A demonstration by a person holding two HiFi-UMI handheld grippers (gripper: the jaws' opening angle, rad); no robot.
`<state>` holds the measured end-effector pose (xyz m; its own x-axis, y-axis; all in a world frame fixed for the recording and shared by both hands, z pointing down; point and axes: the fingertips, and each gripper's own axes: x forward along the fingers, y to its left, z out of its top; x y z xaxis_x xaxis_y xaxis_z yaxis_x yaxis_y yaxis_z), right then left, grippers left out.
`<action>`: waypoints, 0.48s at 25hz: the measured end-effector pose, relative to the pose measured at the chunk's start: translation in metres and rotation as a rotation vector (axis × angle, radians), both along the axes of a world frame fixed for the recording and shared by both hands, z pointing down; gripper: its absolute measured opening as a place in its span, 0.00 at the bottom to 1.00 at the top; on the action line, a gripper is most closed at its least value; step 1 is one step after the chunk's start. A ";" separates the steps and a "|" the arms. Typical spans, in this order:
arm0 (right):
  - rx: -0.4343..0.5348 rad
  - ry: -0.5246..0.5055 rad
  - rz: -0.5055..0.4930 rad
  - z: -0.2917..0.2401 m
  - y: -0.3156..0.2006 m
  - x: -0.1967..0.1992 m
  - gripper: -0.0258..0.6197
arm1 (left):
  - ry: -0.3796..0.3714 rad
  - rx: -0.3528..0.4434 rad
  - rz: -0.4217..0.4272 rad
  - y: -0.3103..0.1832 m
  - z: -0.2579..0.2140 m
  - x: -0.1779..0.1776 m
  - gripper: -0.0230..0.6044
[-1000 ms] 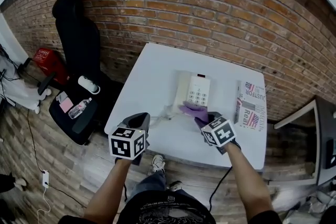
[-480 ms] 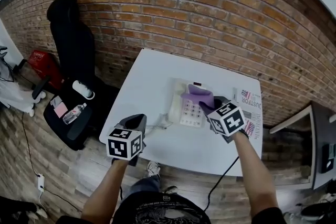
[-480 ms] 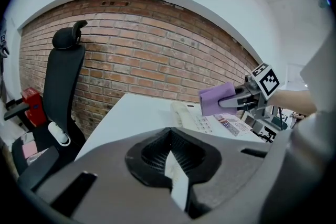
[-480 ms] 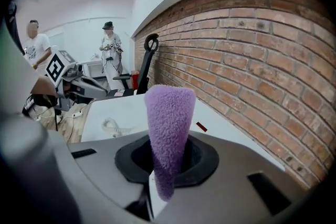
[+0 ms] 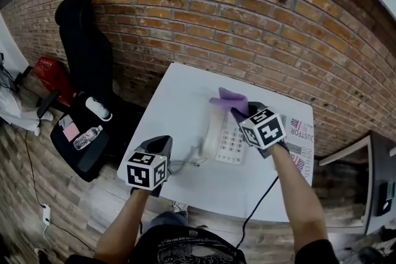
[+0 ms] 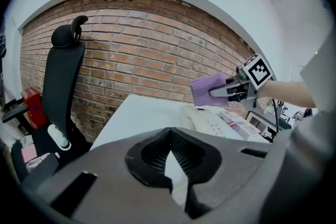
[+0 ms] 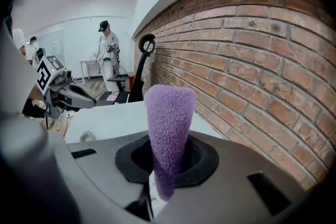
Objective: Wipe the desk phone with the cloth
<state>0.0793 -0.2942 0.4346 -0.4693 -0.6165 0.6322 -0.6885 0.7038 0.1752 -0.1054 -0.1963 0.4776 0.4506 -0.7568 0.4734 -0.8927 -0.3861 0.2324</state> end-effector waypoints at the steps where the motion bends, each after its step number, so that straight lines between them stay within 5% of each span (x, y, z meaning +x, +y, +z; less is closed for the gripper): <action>1: 0.004 0.009 0.001 0.002 -0.007 -0.003 0.11 | -0.002 -0.002 -0.001 -0.004 0.001 -0.002 0.04; 12: -0.075 0.075 -0.057 0.052 -0.023 -0.027 0.11 | -0.015 -0.027 -0.019 -0.022 0.012 -0.017 0.04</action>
<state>0.0526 -0.3176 0.4863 -0.4520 -0.5399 0.7101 -0.6342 0.7543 0.1698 -0.1225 -0.2185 0.4893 0.4286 -0.7522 0.5005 -0.9034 -0.3625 0.2289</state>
